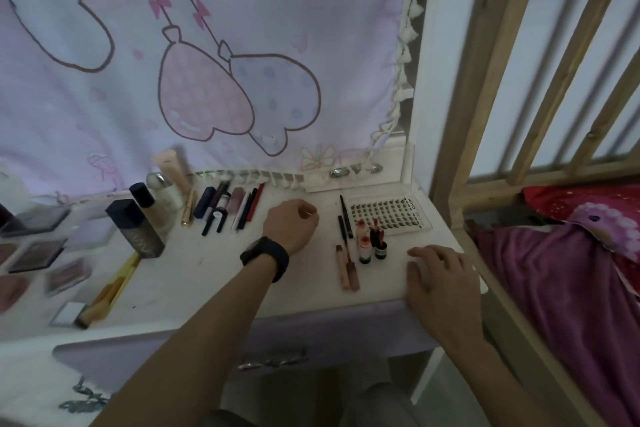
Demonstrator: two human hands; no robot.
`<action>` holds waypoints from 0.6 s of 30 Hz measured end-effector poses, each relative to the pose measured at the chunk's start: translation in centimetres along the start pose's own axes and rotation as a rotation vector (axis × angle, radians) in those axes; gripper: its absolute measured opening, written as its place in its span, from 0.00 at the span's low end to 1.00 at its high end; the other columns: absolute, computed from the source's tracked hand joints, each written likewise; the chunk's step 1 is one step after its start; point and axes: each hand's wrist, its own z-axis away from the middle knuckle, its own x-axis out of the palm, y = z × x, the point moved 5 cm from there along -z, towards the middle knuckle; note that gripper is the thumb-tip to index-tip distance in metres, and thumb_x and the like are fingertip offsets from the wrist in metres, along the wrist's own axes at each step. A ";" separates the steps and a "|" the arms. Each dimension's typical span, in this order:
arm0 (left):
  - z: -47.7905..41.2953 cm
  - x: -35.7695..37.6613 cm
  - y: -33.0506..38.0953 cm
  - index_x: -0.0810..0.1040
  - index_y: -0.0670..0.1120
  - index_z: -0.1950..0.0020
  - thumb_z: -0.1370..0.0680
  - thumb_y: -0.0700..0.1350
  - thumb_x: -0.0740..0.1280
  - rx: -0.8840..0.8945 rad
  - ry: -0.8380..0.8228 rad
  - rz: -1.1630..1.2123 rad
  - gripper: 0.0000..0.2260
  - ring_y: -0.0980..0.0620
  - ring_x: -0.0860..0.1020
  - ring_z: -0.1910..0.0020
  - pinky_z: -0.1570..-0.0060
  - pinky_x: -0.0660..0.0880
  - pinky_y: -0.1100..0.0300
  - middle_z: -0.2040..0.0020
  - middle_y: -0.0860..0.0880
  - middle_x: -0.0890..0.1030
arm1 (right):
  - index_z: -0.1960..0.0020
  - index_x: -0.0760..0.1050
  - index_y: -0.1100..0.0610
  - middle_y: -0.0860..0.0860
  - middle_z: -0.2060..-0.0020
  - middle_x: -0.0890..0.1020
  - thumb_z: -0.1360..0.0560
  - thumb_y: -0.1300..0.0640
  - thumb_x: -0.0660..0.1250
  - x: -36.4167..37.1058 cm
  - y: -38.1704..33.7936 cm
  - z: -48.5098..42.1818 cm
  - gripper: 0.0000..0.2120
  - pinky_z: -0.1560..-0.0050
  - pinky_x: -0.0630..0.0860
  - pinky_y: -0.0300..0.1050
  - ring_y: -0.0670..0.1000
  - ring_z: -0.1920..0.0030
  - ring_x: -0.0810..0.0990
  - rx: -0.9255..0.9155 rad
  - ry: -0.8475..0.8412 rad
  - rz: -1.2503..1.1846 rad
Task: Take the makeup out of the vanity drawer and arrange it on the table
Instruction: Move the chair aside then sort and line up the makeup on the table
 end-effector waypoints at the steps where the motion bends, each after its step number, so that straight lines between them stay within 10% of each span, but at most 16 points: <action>1: 0.4 -1.0 -0.8 0.81 0.49 0.42 0.21 0.49 0.67 0.038 0.017 -0.062 0.09 0.54 0.78 0.51 0.49 0.74 0.62 0.47 0.52 0.82 | 0.48 0.83 0.54 0.53 0.50 0.83 0.25 0.52 0.62 -0.3 -0.9 0.4 0.13 0.51 0.73 0.51 0.57 0.49 0.78 -0.036 0.018 -0.013; 7: 2.5 -5.0 -6.8 0.78 0.50 0.36 0.20 0.48 0.65 0.077 0.099 -0.409 0.13 0.48 0.68 0.30 0.37 0.73 0.51 0.27 0.48 0.68 | 0.48 0.82 0.56 0.51 0.50 0.84 0.22 0.52 0.63 0.6 -10.5 2.6 0.11 0.46 0.76 0.46 0.53 0.47 0.79 -0.361 -0.001 -0.191; 18: 0.5 -6.5 -8.8 0.70 0.50 0.27 0.18 0.48 0.60 0.227 0.014 -0.645 0.19 0.47 0.59 0.23 0.30 0.63 0.49 0.22 0.48 0.64 | 0.50 0.81 0.54 0.49 0.53 0.82 0.21 0.52 0.63 8.2 -17.9 3.0 0.09 0.54 0.78 0.46 0.50 0.53 0.77 -0.575 -0.236 -0.212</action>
